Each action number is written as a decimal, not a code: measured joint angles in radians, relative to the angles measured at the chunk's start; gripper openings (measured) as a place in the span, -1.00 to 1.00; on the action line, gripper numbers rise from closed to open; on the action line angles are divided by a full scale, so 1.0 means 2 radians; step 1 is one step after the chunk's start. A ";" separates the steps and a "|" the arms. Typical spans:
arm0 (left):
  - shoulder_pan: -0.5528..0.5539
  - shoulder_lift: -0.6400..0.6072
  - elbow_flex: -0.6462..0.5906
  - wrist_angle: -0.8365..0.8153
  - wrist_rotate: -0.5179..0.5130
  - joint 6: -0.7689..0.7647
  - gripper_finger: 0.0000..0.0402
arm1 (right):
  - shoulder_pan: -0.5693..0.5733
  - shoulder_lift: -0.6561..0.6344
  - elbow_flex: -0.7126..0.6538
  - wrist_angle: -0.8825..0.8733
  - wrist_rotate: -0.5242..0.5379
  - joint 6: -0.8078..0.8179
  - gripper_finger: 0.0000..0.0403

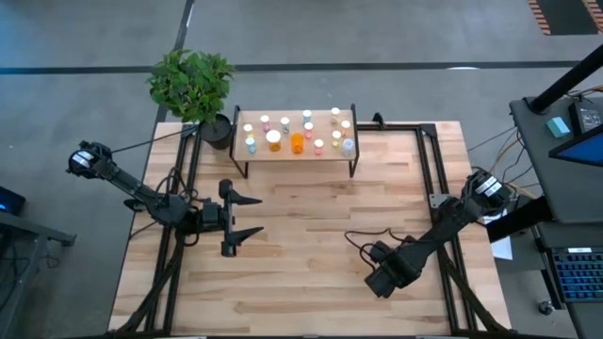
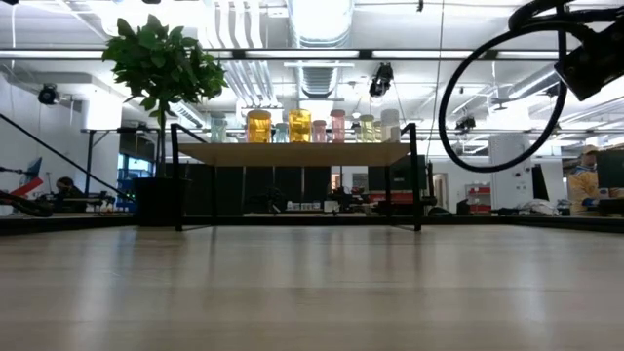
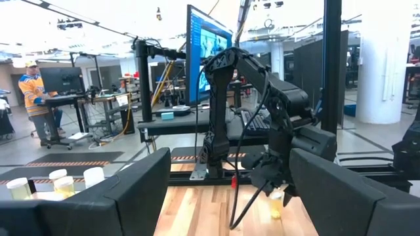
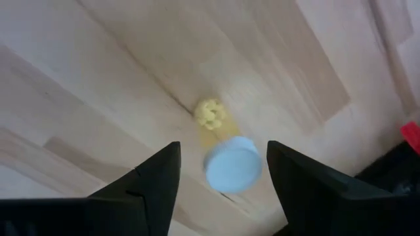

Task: Pick and place medicine bottles onto shelf by color
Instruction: Put the yellow pill bottle on the shelf

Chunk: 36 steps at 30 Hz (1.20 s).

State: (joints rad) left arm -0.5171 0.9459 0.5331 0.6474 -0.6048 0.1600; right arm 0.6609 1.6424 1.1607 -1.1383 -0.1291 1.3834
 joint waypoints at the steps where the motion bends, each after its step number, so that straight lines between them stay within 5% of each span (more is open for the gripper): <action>1: 0.000 0.000 0.000 0.000 0.000 0.000 0.47 | 0.000 -0.001 0.000 0.002 0.000 0.000 0.04; 15: 0.000 0.000 0.000 0.001 0.000 0.000 0.47 | 0.000 -0.009 0.004 0.001 -0.001 0.000 -0.46; 24: 0.000 0.000 0.000 0.002 0.000 0.000 0.47 | -0.003 -0.024 0.015 -0.002 -0.014 -0.010 -0.41; 36: -0.001 0.000 0.001 0.002 0.000 0.000 0.47 | -0.074 -0.028 0.178 -0.020 0.030 -0.137 -0.45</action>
State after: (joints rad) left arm -0.5182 0.9455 0.5350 0.6518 -0.6055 0.1603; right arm 0.5125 1.5867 1.5159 -1.1787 -0.0682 1.1085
